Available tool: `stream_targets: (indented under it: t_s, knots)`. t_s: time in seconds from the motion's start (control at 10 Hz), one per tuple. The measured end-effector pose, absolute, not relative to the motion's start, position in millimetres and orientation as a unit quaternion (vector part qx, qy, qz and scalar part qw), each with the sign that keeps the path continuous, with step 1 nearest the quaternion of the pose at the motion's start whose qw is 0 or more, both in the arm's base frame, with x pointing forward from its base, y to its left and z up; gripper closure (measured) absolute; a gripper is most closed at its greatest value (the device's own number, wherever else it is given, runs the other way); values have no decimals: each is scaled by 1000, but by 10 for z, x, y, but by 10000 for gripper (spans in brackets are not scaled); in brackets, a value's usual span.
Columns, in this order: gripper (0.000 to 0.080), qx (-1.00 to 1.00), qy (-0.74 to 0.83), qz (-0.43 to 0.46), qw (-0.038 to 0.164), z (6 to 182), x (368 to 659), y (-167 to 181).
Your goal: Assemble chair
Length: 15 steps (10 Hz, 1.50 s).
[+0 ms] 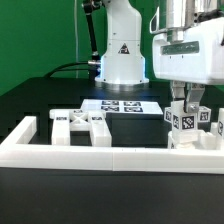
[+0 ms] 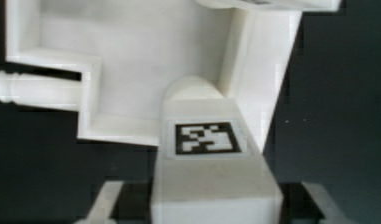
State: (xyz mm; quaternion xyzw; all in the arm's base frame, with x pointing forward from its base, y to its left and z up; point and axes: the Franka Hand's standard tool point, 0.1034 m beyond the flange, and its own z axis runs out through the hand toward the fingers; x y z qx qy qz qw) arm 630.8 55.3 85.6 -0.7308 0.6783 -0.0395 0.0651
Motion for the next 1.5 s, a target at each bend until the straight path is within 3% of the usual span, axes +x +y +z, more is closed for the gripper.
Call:
stream_targets:
  t_s: [0.2, 0.3, 0.4, 0.5, 0.7, 1.5]
  knots:
    - [480, -740, 668, -40, 64, 848, 6305, 553]
    - [303, -750, 657, -41, 63, 847, 6304, 553]
    - [303, -760, 646, -40, 62, 848, 6303, 554]
    - [183, -781, 620, -43, 60, 849, 6304, 556]
    - [152, -844, 530, -51, 55, 853, 6310, 556]
    - [151, -975, 207, -77, 29, 838, 6314, 549]
